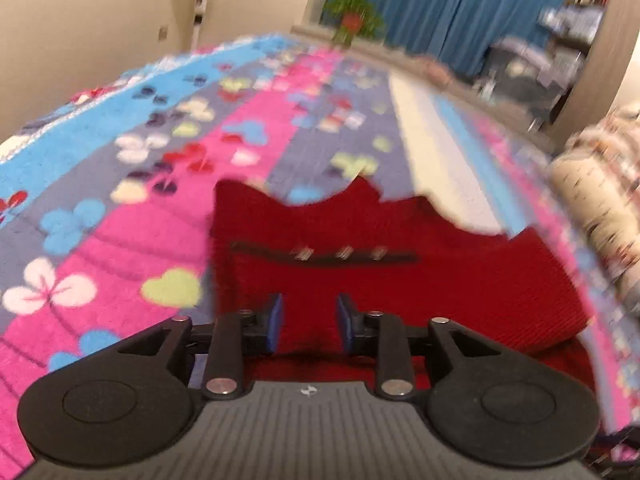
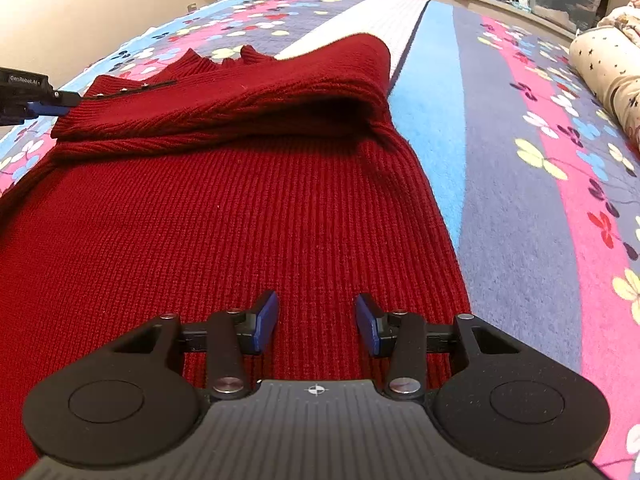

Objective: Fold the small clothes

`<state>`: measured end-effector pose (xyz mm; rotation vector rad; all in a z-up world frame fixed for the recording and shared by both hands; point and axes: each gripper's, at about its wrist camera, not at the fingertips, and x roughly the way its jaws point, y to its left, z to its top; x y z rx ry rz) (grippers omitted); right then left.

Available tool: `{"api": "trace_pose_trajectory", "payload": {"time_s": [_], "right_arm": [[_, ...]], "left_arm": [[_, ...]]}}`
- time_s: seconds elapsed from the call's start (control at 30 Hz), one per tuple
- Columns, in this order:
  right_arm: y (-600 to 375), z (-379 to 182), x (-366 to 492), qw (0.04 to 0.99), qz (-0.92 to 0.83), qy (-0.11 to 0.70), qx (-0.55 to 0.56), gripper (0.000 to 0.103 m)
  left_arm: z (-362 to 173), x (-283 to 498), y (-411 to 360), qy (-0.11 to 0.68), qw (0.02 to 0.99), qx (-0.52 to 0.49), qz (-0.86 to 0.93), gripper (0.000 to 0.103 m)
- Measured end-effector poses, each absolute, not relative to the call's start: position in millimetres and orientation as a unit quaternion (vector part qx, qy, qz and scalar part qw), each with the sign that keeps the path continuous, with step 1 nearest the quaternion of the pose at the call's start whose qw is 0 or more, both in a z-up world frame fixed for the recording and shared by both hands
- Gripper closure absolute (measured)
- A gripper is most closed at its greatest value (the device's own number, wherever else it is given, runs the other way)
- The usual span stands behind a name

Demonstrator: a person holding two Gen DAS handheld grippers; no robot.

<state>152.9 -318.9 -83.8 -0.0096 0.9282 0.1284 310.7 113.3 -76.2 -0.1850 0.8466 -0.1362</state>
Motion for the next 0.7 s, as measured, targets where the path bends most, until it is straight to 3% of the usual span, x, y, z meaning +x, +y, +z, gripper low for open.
{"api": "trace_pose_trajectory", "payload": {"time_s": [0.2, 0.4, 0.5, 0.57, 0.6, 0.63, 0.7], "right_arm": [[-327, -47, 156, 0.935, 0.062, 0.349, 0.023, 0.058], [-329, -24, 229, 0.954, 0.017, 0.295, 0.061, 0.058], [-324, -40, 273, 0.947, 0.010, 0.316, 0.048, 0.060], [-331, -76, 303, 0.918, -0.026, 0.396, 0.029, 0.052], [-341, -91, 310, 0.903, -0.041, 0.424, 0.063, 0.043], [-353, -94, 309, 0.898, -0.052, 0.421, 0.115, 0.041], [-360, -85, 305, 0.901, -0.050, 0.407, 0.142, 0.043]], "left_arm": [[-70, 320, 115, 0.417, 0.901, -0.093, -0.075, 0.068], [-61, 319, 129, 0.403, 0.903, -0.125, -0.079, 0.068], [-61, 313, 130, 0.392, 0.908, -0.115, -0.089, 0.068], [-66, 314, 130, 0.405, 0.906, -0.093, -0.084, 0.068], [-70, 315, 130, 0.419, 0.901, -0.082, -0.077, 0.068], [-73, 315, 133, 0.427, 0.898, -0.081, -0.073, 0.068], [-72, 313, 138, 0.423, 0.899, -0.088, -0.078, 0.068]]}}
